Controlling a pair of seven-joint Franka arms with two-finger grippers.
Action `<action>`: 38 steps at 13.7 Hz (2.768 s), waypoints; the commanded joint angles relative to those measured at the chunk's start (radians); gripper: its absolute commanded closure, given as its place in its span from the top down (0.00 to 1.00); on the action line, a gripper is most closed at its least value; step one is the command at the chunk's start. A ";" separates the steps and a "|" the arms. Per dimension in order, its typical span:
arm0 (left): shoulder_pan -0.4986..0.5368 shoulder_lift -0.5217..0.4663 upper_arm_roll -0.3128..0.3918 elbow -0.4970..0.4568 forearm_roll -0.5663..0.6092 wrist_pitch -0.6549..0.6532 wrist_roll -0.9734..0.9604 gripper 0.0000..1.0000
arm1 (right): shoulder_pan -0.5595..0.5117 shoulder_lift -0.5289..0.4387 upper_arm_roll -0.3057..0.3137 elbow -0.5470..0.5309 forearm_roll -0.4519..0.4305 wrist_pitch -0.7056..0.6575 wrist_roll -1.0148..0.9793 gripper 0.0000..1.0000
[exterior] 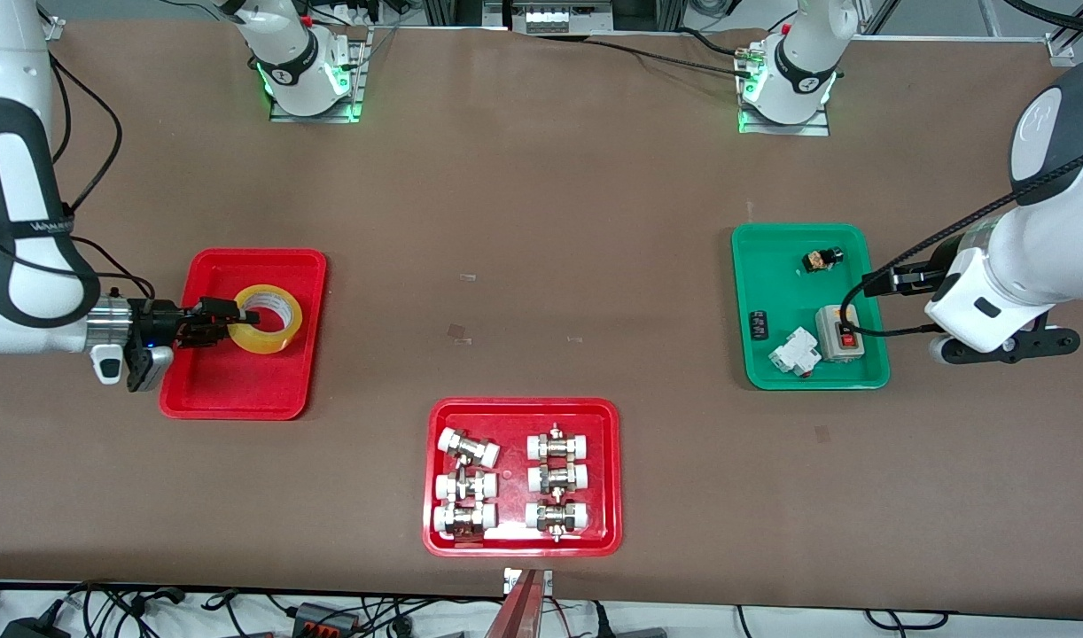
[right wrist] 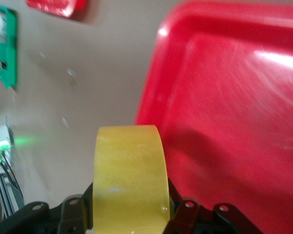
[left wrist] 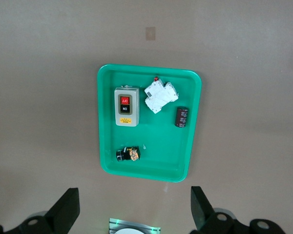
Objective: Left arm passes tape to right arm into tray
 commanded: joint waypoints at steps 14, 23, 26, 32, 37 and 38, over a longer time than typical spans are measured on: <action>0.066 -0.293 -0.012 -0.401 -0.095 0.247 0.119 1.00 | 0.099 -0.148 0.018 0.006 -0.414 0.153 0.042 1.00; 0.054 -0.290 -0.038 -0.380 -0.095 0.231 0.169 1.00 | 0.224 -0.524 0.029 -0.002 -0.626 -0.103 0.638 1.00; 0.059 -0.316 -0.047 -0.423 -0.095 0.237 0.162 1.00 | 0.245 -0.629 0.035 0.001 -0.615 -0.176 0.786 1.00; 0.069 -0.339 -0.047 -0.446 -0.096 0.251 0.154 1.00 | 0.261 -0.620 0.042 0.154 -0.620 -0.235 0.847 1.00; 0.134 -0.346 -0.047 -0.452 -0.179 0.279 0.165 1.00 | 0.264 -0.626 0.043 0.161 -0.606 -0.266 1.014 1.00; 0.132 -0.344 -0.049 -0.449 -0.175 0.279 0.165 1.00 | 0.262 -0.627 0.042 0.163 -0.609 -0.266 1.012 1.00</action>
